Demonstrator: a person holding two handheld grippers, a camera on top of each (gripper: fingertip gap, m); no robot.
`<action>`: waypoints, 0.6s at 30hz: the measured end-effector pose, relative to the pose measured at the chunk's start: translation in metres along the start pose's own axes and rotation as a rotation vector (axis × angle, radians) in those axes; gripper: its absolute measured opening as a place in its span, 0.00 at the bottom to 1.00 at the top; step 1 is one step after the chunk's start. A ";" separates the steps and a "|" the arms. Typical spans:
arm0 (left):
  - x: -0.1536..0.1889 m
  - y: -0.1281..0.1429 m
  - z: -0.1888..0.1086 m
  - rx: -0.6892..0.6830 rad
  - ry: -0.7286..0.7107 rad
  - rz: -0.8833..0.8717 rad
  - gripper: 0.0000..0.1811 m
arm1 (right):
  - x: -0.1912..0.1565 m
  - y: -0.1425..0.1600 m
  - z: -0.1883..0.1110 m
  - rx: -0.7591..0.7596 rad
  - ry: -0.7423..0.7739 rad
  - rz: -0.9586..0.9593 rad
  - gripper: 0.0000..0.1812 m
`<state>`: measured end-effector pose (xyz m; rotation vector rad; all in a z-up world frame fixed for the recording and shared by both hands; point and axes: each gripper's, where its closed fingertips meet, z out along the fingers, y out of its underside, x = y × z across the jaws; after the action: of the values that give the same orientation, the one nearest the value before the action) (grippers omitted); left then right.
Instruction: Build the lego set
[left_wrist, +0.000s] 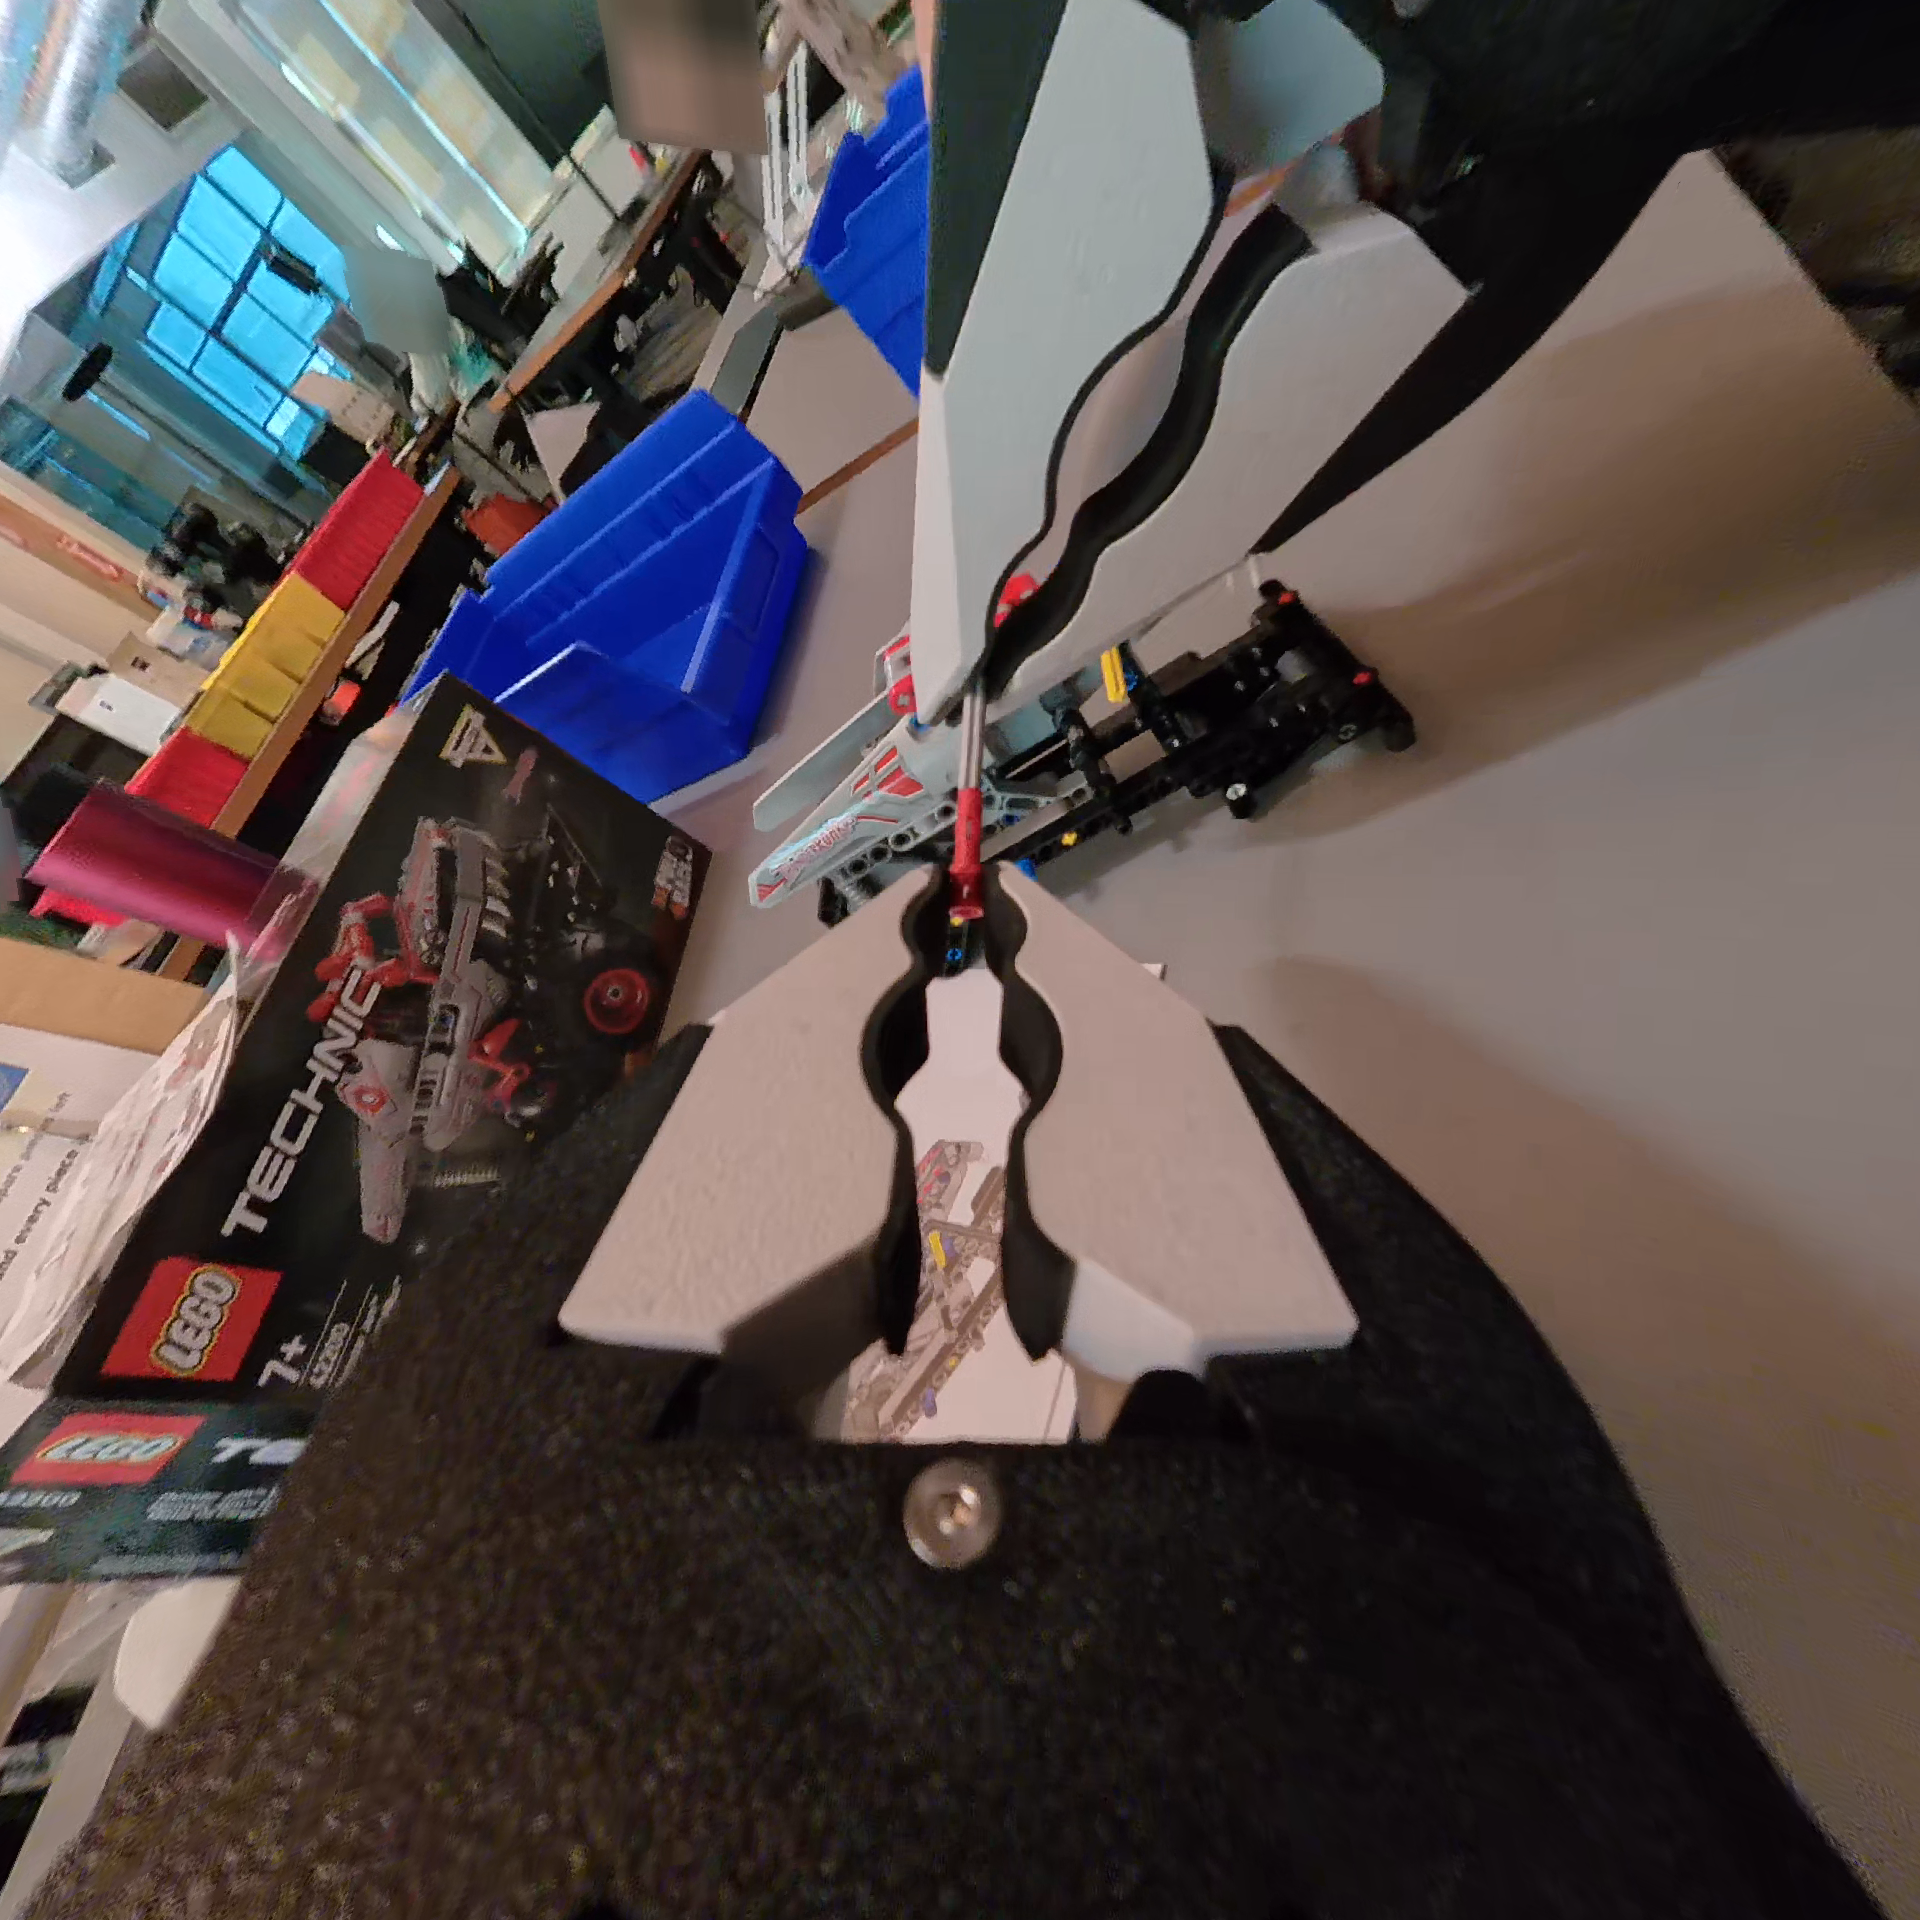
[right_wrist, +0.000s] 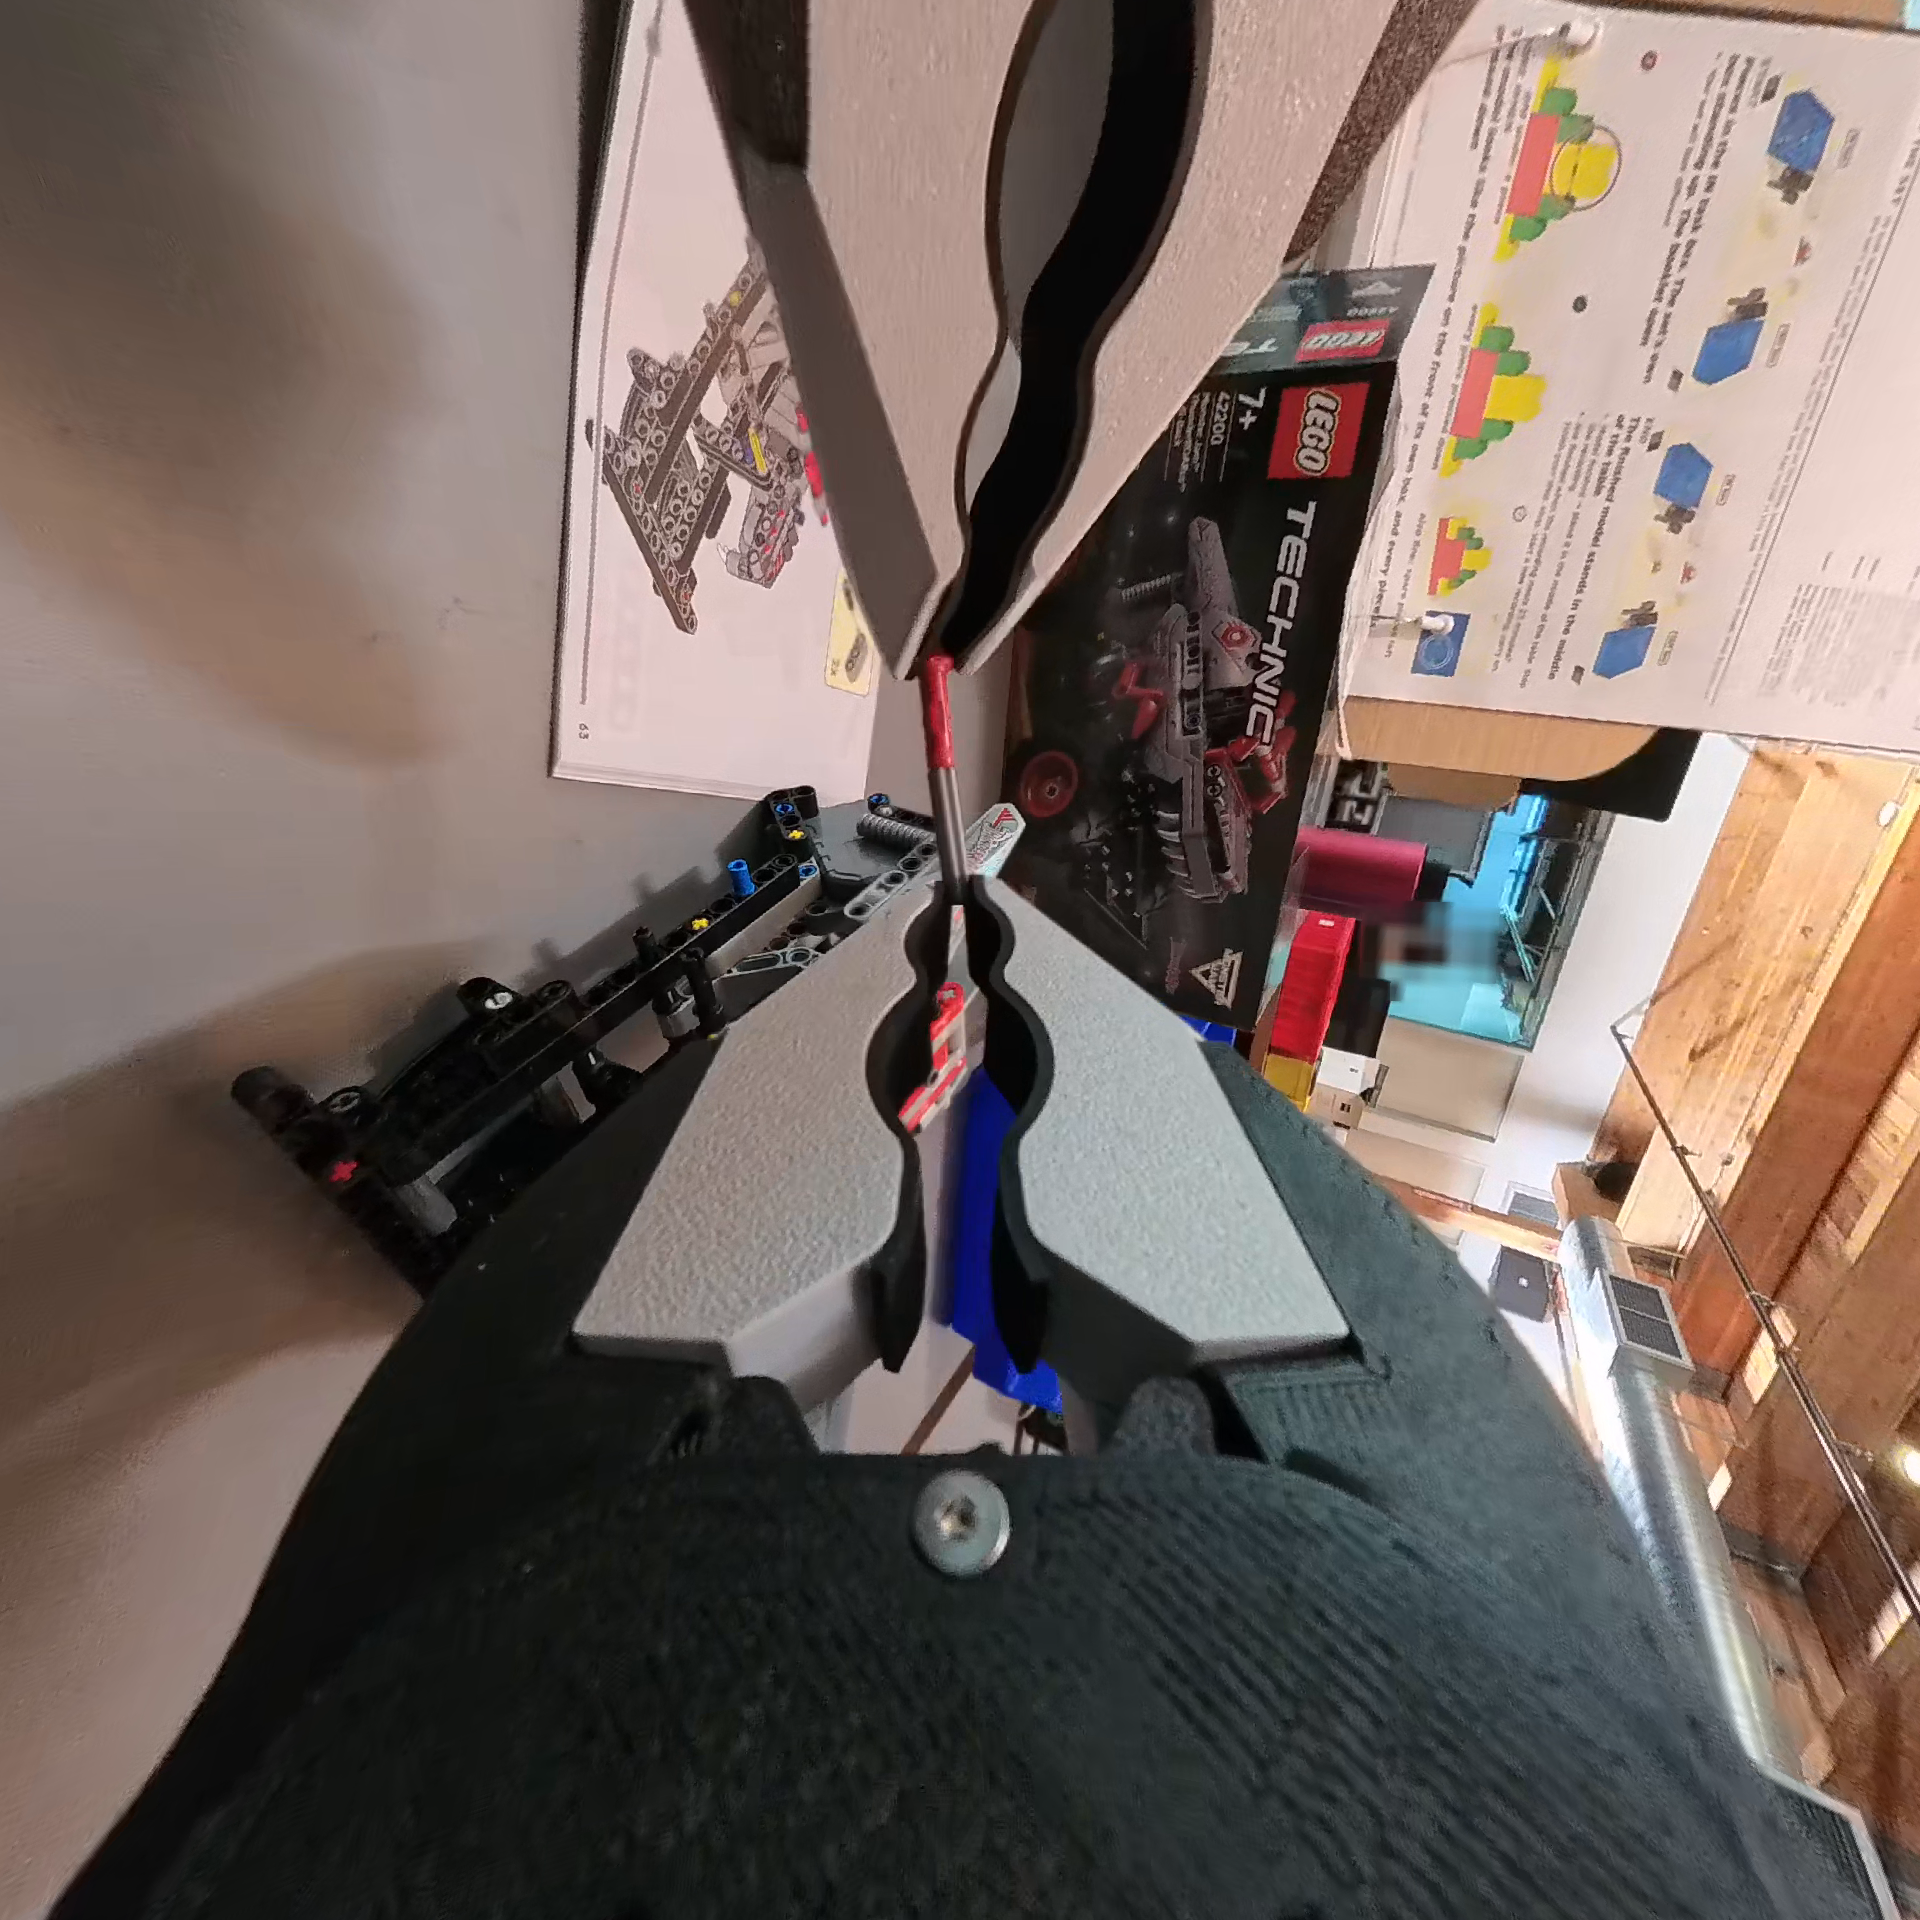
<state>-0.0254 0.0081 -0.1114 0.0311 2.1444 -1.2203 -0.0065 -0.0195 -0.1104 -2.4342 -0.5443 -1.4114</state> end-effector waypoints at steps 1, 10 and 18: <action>0.000 -0.002 -0.001 0.027 0.011 -0.006 0.02 | 0.001 -0.001 -0.002 0.006 0.000 -0.003 0.01; -0.004 -0.021 -0.018 0.260 0.086 -0.117 0.02 | 0.016 -0.014 -0.022 0.057 0.072 -0.027 0.01; -0.002 -0.022 -0.017 0.244 0.076 -0.074 0.02 | 0.017 -0.013 -0.024 0.054 0.076 -0.020 0.01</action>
<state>-0.0404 0.0093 -0.0880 0.1057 2.0643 -1.5416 -0.0230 -0.0145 -0.0828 -2.3290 -0.5824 -1.4715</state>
